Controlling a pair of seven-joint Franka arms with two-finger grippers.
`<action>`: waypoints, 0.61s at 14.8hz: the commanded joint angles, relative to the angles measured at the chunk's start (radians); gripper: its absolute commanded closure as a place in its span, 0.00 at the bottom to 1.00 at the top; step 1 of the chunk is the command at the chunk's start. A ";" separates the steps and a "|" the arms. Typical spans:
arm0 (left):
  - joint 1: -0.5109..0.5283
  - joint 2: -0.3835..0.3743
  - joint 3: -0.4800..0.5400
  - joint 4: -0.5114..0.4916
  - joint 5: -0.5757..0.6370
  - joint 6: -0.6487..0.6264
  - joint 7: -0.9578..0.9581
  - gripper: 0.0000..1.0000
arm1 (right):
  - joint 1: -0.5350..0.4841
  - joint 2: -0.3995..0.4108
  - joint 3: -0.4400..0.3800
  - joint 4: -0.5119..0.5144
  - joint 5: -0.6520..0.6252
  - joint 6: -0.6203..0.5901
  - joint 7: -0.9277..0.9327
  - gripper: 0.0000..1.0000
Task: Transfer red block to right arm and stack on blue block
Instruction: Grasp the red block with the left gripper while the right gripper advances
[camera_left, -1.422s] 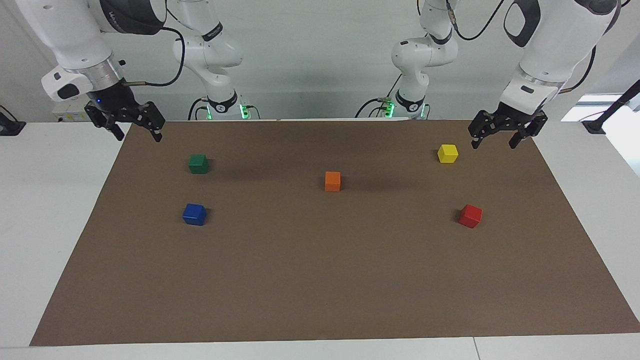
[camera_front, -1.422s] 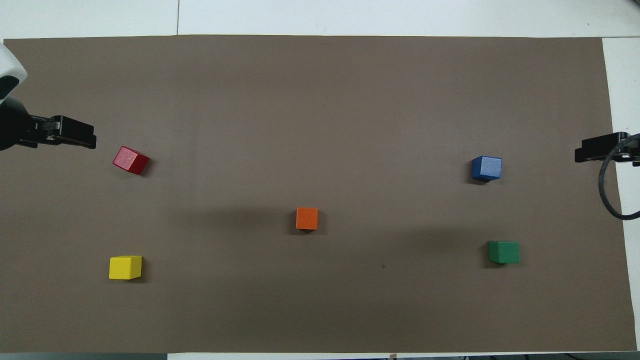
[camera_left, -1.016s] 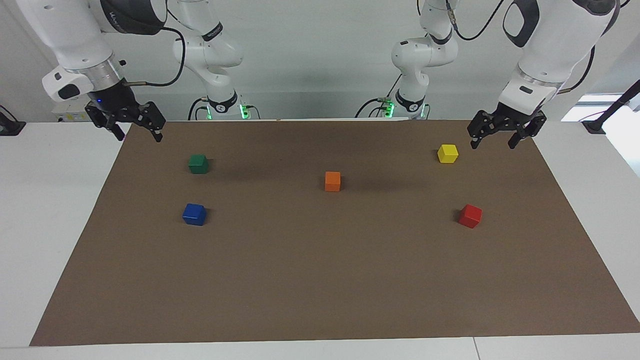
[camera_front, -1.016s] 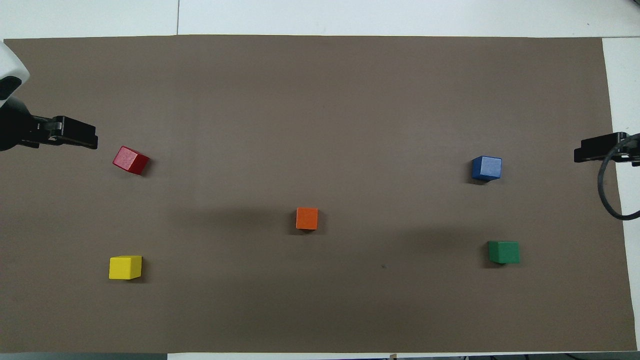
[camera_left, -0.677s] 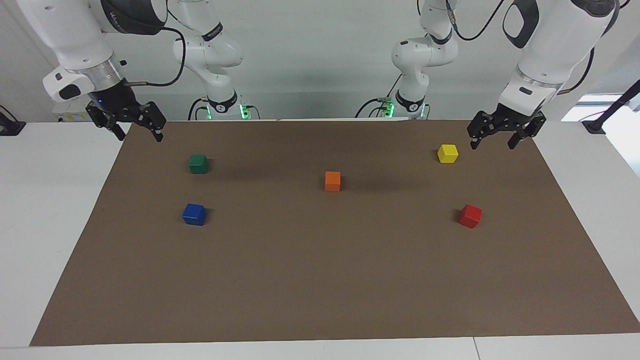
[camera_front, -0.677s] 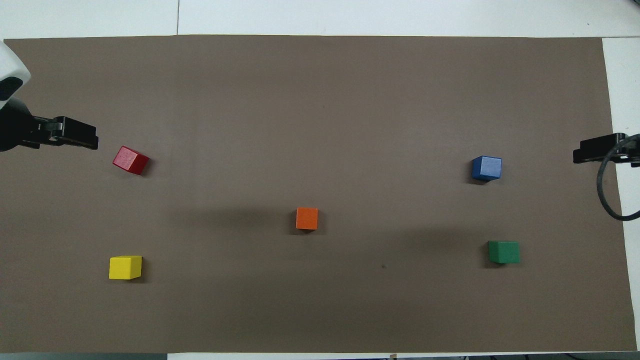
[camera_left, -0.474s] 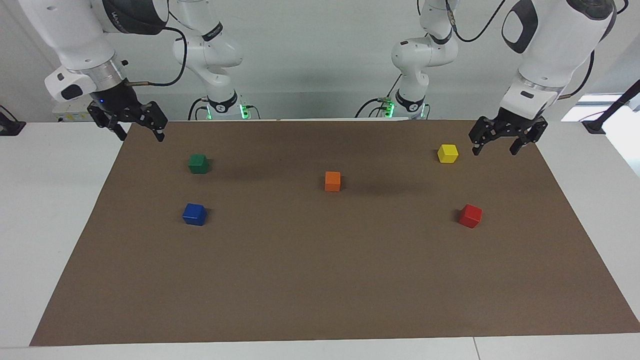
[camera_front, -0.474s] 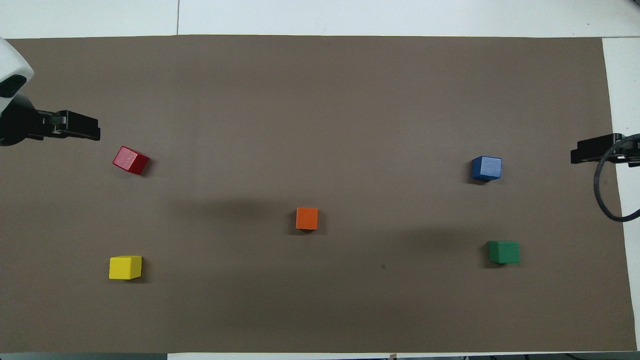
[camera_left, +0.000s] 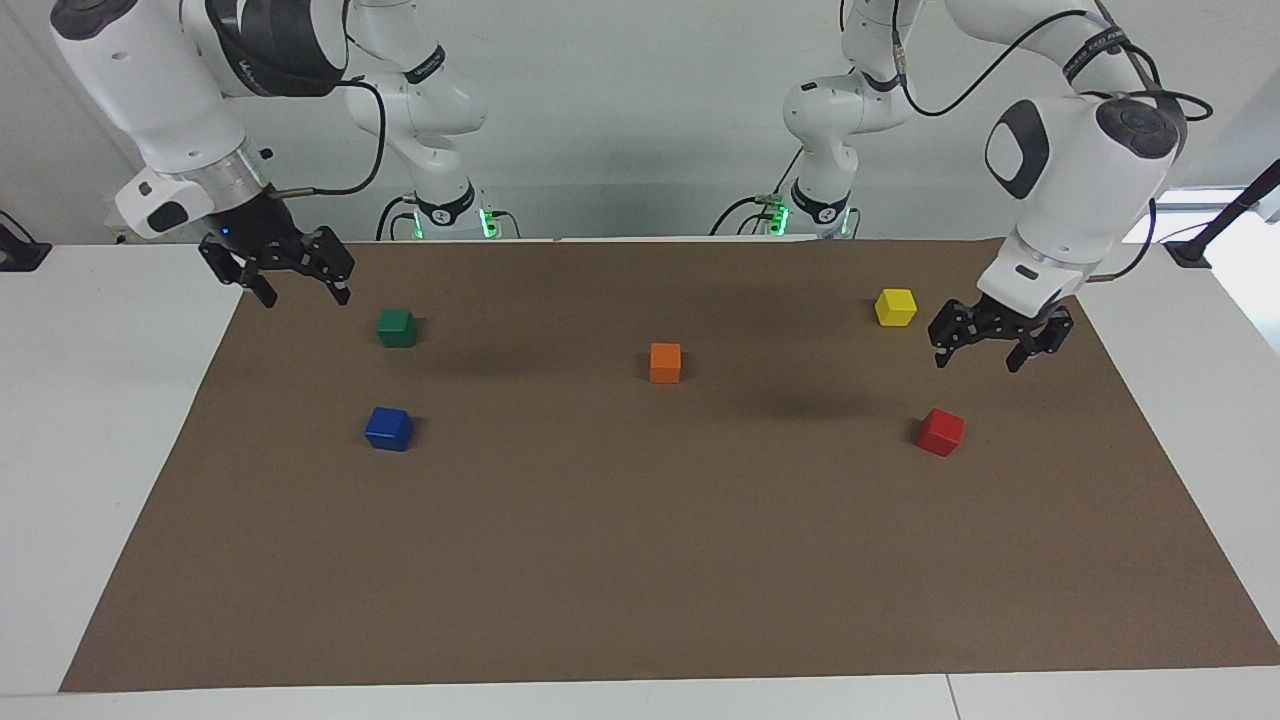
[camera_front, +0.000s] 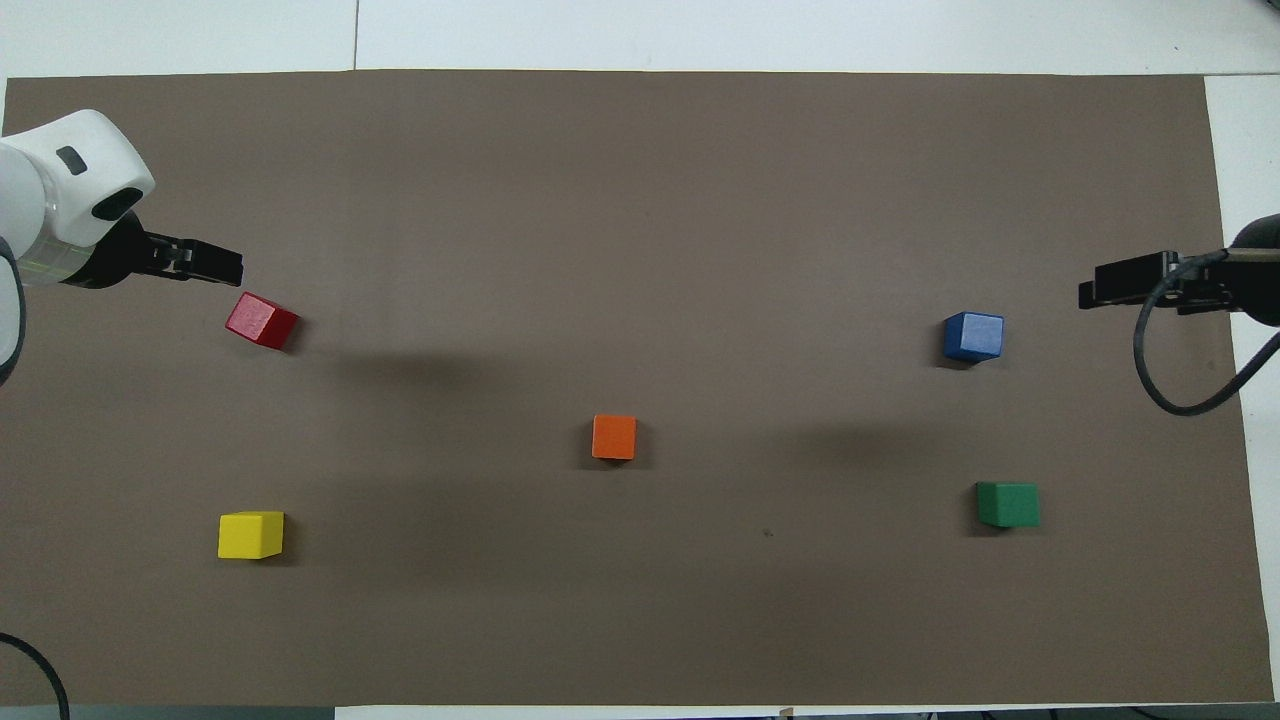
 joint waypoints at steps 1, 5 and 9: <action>0.017 0.058 -0.006 -0.018 0.022 0.060 0.044 0.00 | -0.025 0.034 0.012 -0.022 0.217 0.047 -0.120 0.00; 0.017 0.098 -0.006 -0.085 0.073 0.143 0.110 0.00 | -0.028 0.070 0.012 -0.071 0.603 0.065 -0.293 0.00; 0.028 0.129 -0.006 -0.134 0.077 0.175 0.170 0.00 | -0.039 0.067 0.012 -0.219 1.013 -0.013 -0.513 0.00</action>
